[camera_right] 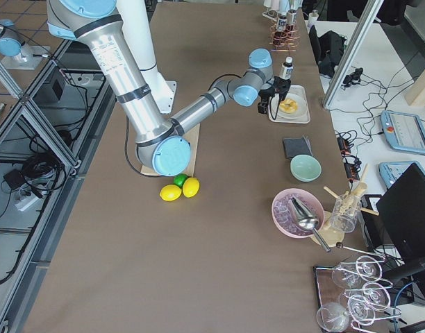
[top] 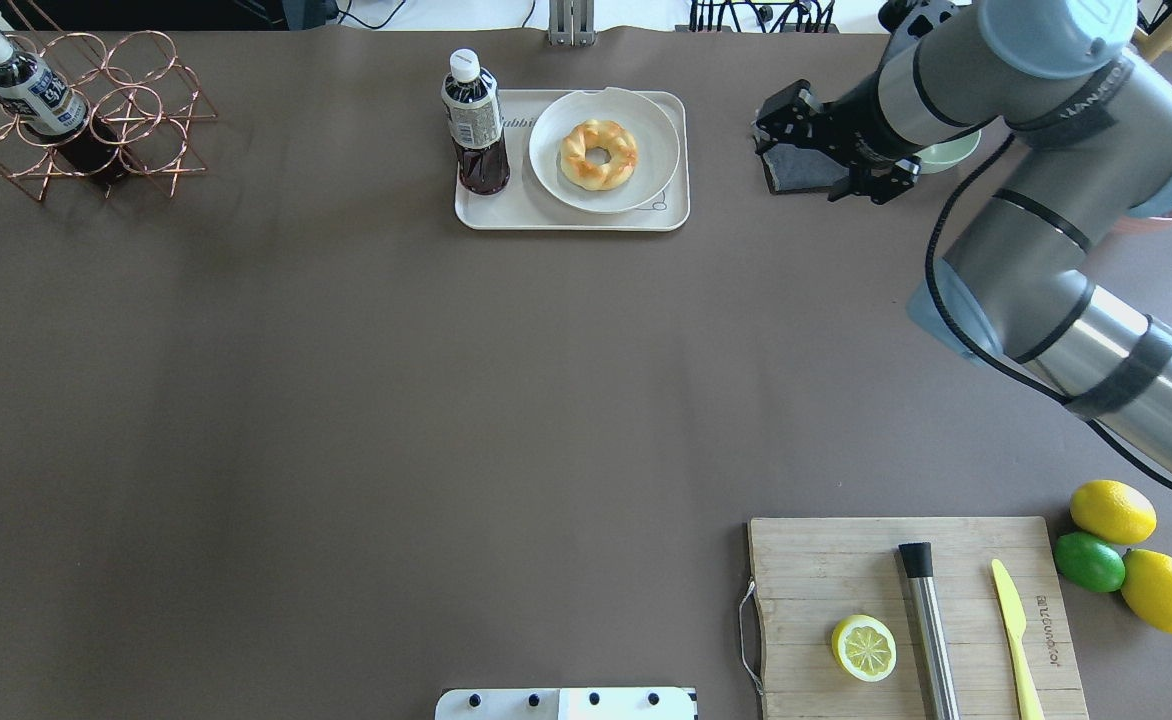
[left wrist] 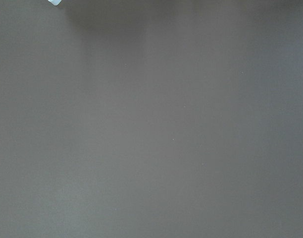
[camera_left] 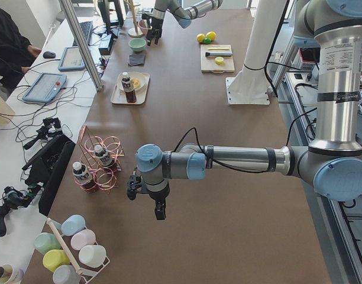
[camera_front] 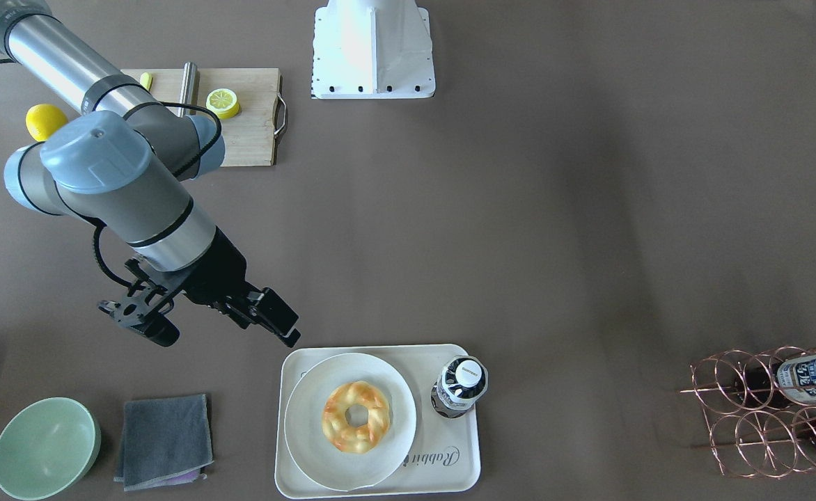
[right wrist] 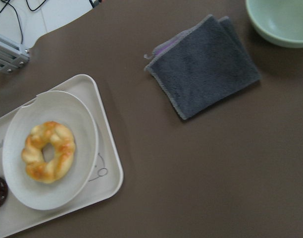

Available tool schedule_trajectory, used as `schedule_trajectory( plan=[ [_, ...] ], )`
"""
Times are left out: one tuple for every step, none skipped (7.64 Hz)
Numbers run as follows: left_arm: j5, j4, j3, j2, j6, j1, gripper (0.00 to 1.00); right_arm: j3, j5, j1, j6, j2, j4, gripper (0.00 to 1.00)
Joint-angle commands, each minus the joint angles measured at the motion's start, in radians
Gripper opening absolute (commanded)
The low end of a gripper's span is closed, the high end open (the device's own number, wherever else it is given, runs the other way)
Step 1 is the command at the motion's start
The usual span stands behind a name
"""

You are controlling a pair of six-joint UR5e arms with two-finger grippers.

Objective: Place donut on tray

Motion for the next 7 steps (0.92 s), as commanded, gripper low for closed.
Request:
schedule_trajectory(
  plan=[
    [-0.002,0.000,-0.014,0.009,0.000,-0.002,0.98,0.253,0.000,0.085,-0.370,-0.225,-0.337,1.00],
    [-0.002,0.000,-0.017,0.009,0.000,-0.003,0.98,0.269,0.000,0.136,-0.546,-0.306,-0.374,1.00],
    [-0.002,0.000,-0.017,0.009,0.000,-0.002,0.98,0.261,0.000,0.195,-0.765,-0.392,-0.378,1.00],
    [-0.002,0.000,-0.019,0.009,0.000,-0.003,0.98,0.229,0.003,0.289,-1.006,-0.438,-0.403,1.00],
    [-0.002,0.000,-0.017,0.009,0.000,-0.003,0.98,0.182,0.038,0.391,-1.210,-0.448,-0.443,1.00],
    [-0.002,0.000,-0.014,0.009,0.002,-0.002,0.98,0.099,0.142,0.505,-1.367,-0.446,-0.456,1.00],
    [0.000,-0.002,-0.010,0.009,0.002,-0.002,0.98,0.027,0.219,0.596,-1.510,-0.446,-0.457,1.00]
  ],
)
